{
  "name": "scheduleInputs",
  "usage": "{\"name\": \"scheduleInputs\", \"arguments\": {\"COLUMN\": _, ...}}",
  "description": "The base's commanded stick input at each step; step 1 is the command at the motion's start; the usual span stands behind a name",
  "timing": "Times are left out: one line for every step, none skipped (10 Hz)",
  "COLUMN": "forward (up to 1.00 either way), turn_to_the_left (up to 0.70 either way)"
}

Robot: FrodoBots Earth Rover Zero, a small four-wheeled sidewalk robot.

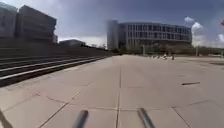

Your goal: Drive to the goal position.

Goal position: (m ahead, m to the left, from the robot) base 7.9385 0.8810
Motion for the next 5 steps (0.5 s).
{"name": "scheduleInputs", "arguments": {"forward": 1.00, "turn_to_the_left": 0.00}}
{"name": "scheduleInputs", "arguments": {"forward": 1.00, "turn_to_the_left": 0.00}}
{"name": "scheduleInputs", "arguments": {"forward": 1.00, "turn_to_the_left": 0.00}}
{"name": "scheduleInputs", "arguments": {"forward": 1.00, "turn_to_the_left": 0.00}}
{"name": "scheduleInputs", "arguments": {"forward": 1.00, "turn_to_the_left": 0.00}}
